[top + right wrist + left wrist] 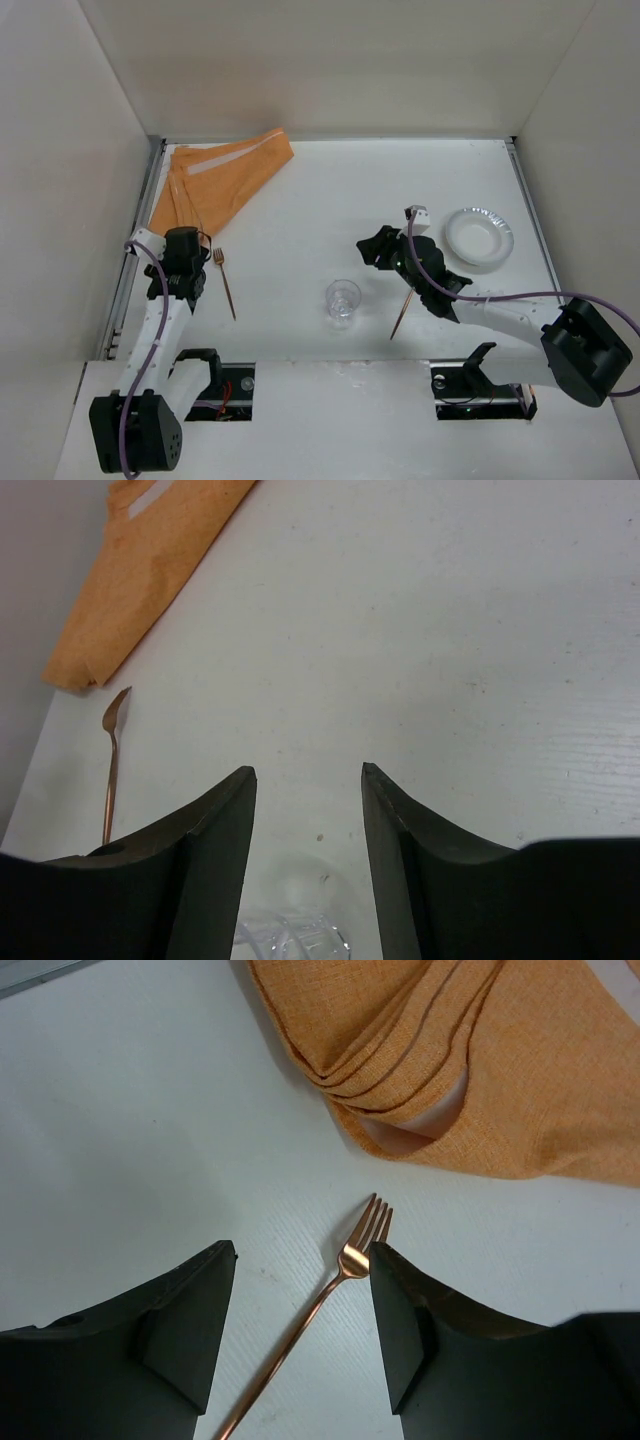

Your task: Set the dinner table for one person

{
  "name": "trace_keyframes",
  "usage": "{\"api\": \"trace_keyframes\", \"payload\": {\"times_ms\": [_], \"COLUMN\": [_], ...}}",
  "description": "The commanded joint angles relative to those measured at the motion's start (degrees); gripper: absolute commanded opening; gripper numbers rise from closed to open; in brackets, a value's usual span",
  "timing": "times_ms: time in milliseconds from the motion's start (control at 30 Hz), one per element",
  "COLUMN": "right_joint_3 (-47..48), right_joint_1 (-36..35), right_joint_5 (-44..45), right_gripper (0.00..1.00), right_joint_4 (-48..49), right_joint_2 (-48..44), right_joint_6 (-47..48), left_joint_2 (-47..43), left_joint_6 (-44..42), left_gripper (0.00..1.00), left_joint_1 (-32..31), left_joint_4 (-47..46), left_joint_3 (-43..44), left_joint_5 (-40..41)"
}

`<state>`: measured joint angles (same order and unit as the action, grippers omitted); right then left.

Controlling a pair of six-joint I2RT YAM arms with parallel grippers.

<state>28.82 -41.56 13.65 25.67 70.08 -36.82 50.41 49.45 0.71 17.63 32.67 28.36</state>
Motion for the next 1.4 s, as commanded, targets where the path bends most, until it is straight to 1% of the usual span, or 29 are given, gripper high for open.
{"api": "trace_keyframes", "payload": {"times_ms": [0,167,267,333,367,400,433,467,533,567,600,667,700,767,833,900,967,1100,1200,1300,1367], "right_joint_3": [0.8,0.89,0.98,1.15,1.15,1.15,1.24,1.24,1.41,1.76,2.12,2.29,2.21,2.03,2.03,1.33,0.8,0.63,0.97,1.59,1.59], "right_joint_1": [0.3,1.0,0.91,0.91,1.0,1.09,1.09,0.91,1.09,1.09,1.09,0.91,0.91,1.17,1.53,1.62,2.14,2.23,2.23,2.14,2.06], "right_joint_5": [1.55,0.77,0.94,0.59,0.07,-0.55,-0.64,-0.55,-0.81,-1.25,-1.69,-1.44,-1.26,-1.43,-1.7,-1.17,-0.99,-1.52,-1.69,-1.96,-1.79], "right_gripper": [0.54,0.54,0.53,0.49,0.41,0.33,0.27,0.19,0.12,0.11,0.11,0.12,0.13,0.19,0.25,0.35,0.43,0.48,0.48,0.49,0.5], "right_joint_4": [2.45,2.37,2.63,2.28,2.1,1.93,1.75,1.75,1.66,1.14,0.7,0.78,0.96,1.05,0.7,1.22,1.57,1.66,2.1,1.93,2.19], "right_joint_2": [-0.56,0.31,0.49,1.02,0.93,0.58,0.32,0.23,1.1,1.54,1.72,1.81,1.81,2.16,2.08,0.94,0.49,0.14,1.54,2.16,2.51], "right_joint_6": [0.78,-0.09,0.17,-0.1,-0.1,-0.1,-0.01,0.25,0.08,-0.09,-0.18,0.08,0.17,-0.27,-0.8,-0.89,-0.89,-1.06,-0.89,-0.45,0.08], "left_joint_2": [-0.31,0.56,3.19,6.26,8.02,9.34,10.4,12.23,14.7,16.11,17.51,21.2,23.39,27.7,30.61,33.95,37.81,46.51,53.45,59.87,62.43], "left_joint_6": [-0.41,-0.41,-0.32,-0.93,-1.37,-1.64,-1.73,-2.07,-2.78,-2.87,-2.87,-3.39,-3.83,-5.06,-5.24,-5.77,-7.08,-10.33,-13.49,-17.18,-18.59], "left_gripper": [0.54,0.56,0.55,0.53,0.51,0.46,0.42,0.3,0.13,0.1,0.1,0.11,0.14,0.24,0.32,0.41,0.46,0.48,0.49,0.49,0.5], "left_joint_1": [-0.49,0.12,0.04,-0.4,-0.49,-0.58,-0.66,-0.58,-0.23,-0.05,0.04,0.56,1.0,2.67,3.81,5.04,6.62,9.35,10.76,11.64,11.99], "left_joint_4": [-2.77,-4.52,-8.65,-11.64,-12.96,-14.54,-16.12,-19.35,-23.67,-25.78,-27.37,-29.22,-29.32,-29.32,-31.33,-34.14,-34.33,-35.38,-38.27,-38.19,-37.58], "left_joint_3": [0.74,1.7,1.52,1.87,2.4,2.75,2.84,3.19,3.81,4.33,4.95,7.05,8.63,11.79,13.03,14.52,17.94,25.5,30.77,36.05,38.08], "left_joint_5": [-0.59,0.11,1.43,1.61,1.79,1.96,1.88,1.27,0.47,-0.4,-1.28,-1.29,-1.03,-0.41,1.6,2.66,1.36,-3.47,-8.3,-14.19,-16.66]}}
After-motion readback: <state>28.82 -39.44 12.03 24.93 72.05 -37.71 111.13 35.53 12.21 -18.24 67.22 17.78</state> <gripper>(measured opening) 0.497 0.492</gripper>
